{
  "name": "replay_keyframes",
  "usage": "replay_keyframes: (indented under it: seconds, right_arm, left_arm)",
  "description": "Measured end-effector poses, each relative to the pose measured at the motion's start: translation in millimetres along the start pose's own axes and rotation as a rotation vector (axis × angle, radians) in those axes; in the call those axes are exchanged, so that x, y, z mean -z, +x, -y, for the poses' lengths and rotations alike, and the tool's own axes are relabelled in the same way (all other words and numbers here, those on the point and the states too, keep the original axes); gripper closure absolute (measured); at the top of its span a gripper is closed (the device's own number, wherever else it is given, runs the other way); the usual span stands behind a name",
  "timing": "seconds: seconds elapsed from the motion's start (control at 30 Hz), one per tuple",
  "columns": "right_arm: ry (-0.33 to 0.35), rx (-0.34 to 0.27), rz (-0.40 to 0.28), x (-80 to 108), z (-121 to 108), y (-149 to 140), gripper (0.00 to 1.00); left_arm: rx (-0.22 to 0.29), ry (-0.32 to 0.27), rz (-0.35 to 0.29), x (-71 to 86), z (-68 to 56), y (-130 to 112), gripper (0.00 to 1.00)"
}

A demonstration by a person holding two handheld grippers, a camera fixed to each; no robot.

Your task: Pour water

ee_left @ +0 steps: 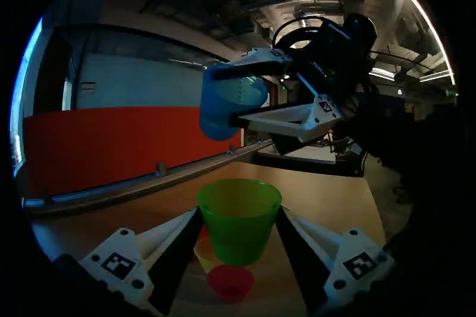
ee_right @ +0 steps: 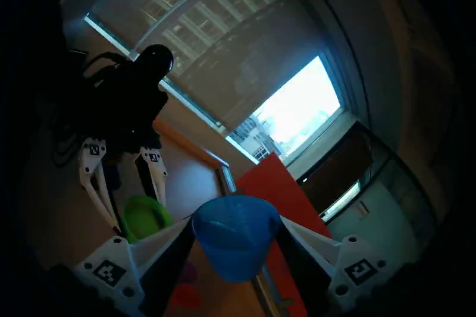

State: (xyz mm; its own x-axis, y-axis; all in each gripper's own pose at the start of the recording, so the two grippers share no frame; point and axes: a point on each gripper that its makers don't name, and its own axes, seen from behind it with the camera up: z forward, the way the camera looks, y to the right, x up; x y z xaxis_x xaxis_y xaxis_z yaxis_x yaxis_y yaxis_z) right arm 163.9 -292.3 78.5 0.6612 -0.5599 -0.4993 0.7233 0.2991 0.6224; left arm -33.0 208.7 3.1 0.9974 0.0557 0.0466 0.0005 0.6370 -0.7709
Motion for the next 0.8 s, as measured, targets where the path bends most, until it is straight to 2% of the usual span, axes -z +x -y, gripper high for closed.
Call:
replay_keyframes:
  seconds: [0.8]
  right_arm:
    - [-0.013,0.216,0.029,-8.8,-4.7,3.8,0.09]
  left_arm:
    - [-0.012,-0.004,-0.012,-1.4,-2.6,6.2,0.15]
